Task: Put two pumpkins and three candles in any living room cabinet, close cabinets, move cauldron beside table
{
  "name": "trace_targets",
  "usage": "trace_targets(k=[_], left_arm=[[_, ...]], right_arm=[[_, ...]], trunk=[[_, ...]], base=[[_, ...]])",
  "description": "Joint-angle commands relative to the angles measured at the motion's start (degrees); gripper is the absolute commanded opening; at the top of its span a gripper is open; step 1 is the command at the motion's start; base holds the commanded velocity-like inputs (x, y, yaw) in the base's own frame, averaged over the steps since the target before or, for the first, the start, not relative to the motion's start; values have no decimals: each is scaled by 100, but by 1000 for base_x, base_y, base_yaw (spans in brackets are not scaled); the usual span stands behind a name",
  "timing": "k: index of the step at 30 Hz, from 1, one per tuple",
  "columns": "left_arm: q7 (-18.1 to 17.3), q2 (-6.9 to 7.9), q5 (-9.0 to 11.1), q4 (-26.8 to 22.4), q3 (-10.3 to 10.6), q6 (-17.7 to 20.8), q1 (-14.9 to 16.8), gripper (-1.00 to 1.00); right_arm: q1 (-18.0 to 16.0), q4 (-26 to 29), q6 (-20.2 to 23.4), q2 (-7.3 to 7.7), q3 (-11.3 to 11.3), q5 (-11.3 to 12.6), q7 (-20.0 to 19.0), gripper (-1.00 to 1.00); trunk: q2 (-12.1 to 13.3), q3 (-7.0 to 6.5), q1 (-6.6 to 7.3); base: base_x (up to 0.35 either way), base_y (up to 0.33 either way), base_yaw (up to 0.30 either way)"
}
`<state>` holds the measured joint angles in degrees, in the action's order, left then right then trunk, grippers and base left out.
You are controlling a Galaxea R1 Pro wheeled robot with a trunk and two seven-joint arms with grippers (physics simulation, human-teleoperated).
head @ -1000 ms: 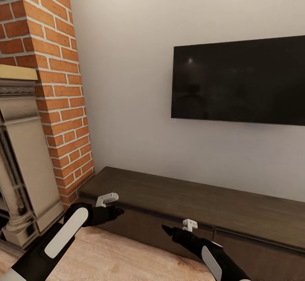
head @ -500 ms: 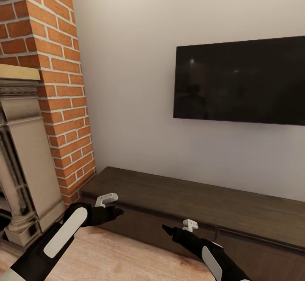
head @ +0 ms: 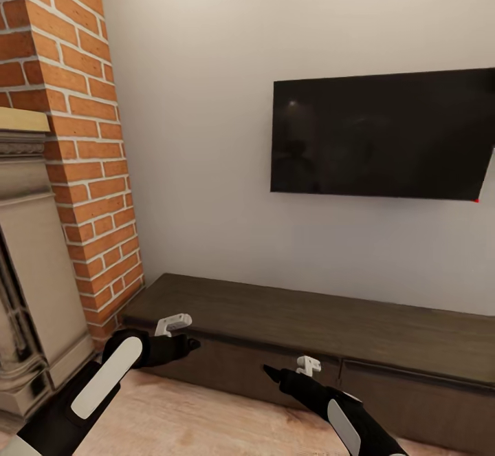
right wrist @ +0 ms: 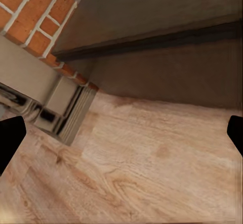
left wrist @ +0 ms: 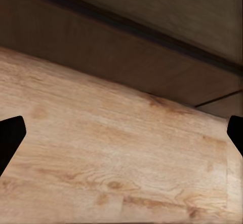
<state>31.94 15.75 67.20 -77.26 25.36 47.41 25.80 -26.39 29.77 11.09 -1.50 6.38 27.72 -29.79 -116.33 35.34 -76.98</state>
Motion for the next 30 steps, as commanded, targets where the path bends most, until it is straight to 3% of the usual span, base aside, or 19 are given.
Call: trace_targets(k=[1,19,30], left_arm=[[59,9,59,-8,9,-4,4,100],[63,14,65,-8,6,-4,4,100],[66,20,53,-8,10,-4,4,100]], right_arm=[[-5,3,42,1,11,59,3,100],[0,3,45,6,12,58,8,100],[2,3,44,4,8,72,8,100]], trunk=[[-3,1,2],[-3,-86,2],[-3,-91,2]], base=[[-217,42,-248],[-313,128,-250],[-178,241,-35]])
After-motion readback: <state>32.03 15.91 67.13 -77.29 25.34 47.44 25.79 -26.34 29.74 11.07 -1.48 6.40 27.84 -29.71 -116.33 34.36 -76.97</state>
